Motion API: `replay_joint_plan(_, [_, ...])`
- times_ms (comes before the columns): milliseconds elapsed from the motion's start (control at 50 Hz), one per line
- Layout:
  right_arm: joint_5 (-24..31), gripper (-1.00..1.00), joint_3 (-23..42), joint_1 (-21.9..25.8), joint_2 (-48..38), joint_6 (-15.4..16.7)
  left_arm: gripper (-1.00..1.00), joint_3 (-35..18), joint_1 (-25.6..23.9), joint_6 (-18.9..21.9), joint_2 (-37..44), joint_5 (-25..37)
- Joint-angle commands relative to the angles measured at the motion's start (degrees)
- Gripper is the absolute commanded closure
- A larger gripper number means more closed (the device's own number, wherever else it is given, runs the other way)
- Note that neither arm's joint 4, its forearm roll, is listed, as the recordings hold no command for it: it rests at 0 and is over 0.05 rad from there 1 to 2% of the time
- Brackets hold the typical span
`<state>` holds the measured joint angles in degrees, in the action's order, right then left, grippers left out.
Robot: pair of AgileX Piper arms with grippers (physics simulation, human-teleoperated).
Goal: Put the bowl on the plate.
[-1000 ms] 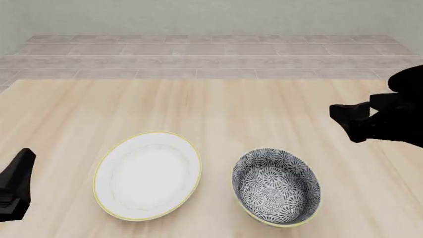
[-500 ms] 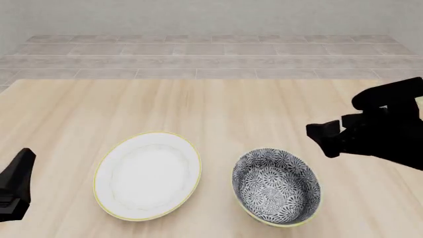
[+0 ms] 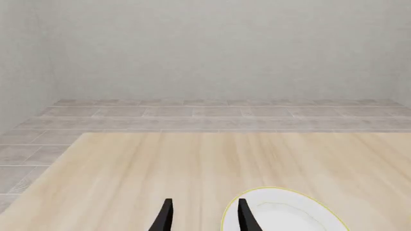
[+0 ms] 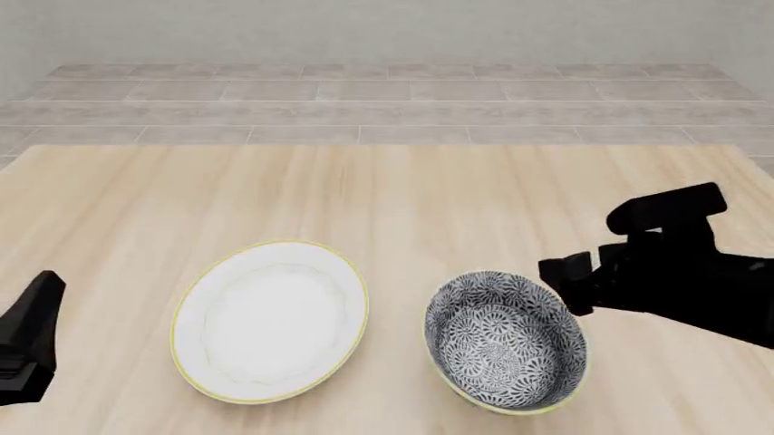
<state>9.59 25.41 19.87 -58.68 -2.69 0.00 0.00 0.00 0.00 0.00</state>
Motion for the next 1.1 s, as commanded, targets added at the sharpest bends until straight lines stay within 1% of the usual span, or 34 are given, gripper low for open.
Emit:
replay_joint_plan(20, [-4.14, -1.00, -2.66, 0.73, -3.15, -1.53, -1.00, 0.00, 0.00, 0.00, 0.00, 0.00])
replay_joint_plan(220, [-7.27, -1.00, -4.46, 0.82, -5.55, -2.43, -1.00, 0.00, 0.00, 0.00, 0.00, 0.00])
replay_joint_plan(480, [-9.95, -1.00, -6.21, 0.89, -7.87, -2.86, -1.00, 0.00, 0.00, 0.00, 0.00, 0.00])
replay_joint_plan(900, [-11.29, -1.00, -7.52, 0.91, -8.47, -3.74, -1.00, 0.00, 0.00, 0.00, 0.00, 0.00])
replay_joint_plan(1100, [-13.40, -1.00, -8.51, 1.45, -9.95, -4.99, -1.00, 0.00, 0.00, 0.00, 0.00, 0.00])
